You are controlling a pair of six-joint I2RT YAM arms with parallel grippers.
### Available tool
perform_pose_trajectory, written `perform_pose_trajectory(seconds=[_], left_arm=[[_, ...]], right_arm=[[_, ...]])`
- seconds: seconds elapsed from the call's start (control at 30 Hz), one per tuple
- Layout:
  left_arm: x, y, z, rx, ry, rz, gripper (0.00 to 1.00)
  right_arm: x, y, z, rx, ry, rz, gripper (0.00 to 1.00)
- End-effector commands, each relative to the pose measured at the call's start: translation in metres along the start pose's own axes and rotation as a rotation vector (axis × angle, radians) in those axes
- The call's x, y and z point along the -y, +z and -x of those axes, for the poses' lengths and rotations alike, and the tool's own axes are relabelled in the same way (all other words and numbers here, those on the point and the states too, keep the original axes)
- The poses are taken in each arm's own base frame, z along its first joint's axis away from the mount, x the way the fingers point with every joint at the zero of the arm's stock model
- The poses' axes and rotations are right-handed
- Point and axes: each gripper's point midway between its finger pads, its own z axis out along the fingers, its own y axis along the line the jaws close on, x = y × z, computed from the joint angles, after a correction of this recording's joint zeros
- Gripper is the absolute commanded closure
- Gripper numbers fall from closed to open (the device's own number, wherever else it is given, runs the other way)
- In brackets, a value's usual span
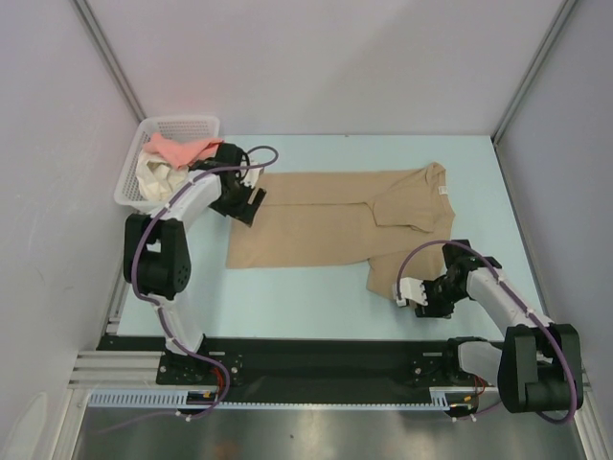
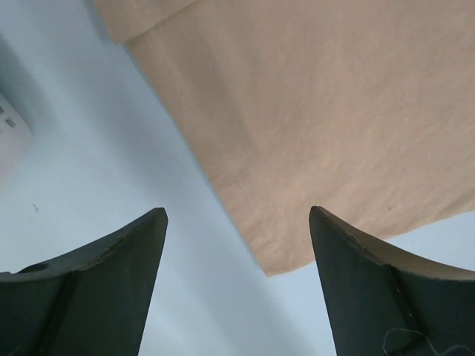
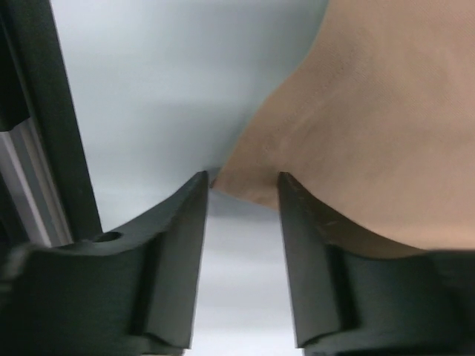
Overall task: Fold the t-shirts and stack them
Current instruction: Fold the tshirt
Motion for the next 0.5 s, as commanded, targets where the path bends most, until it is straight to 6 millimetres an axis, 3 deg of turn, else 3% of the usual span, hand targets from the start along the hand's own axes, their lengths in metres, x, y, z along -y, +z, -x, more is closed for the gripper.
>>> perform_pose_trajectory(seconds=[0.0,0.07,0.17,0.23,0.37,0.47], left_arm=[[-0.004,-0.019,0.000,0.060,-0.012,0.003,0.17],[-0.007,-0.019,-0.007,0.052,-0.008,0.015,0.18],[-0.004,-0.020,-0.021,0.042,0.002,0.005,0.22],[0.001,-0.021,-0.033,0.027,-0.004,-0.016,0.23],[0.024,-0.021,-0.052,-0.012,-0.049,-0.187,0.30],[0.030,-0.020,-0.065,-0.050,-0.057,-0.228,0.43]], right_arm=[[0.006,0.000,0.001,-0.016,-0.003,0.001,0.55],[0.004,0.000,0.001,-0.019,0.006,0.011,0.64],[-0.001,-0.001,0.001,-0.026,0.016,0.029,0.93],[-0.001,-0.003,0.001,-0.028,0.023,0.019,1.00],[0.007,-0.004,0.003,-0.023,0.050,-0.021,1.00],[0.012,-0.004,0.006,-0.019,0.075,-0.038,1.00]])
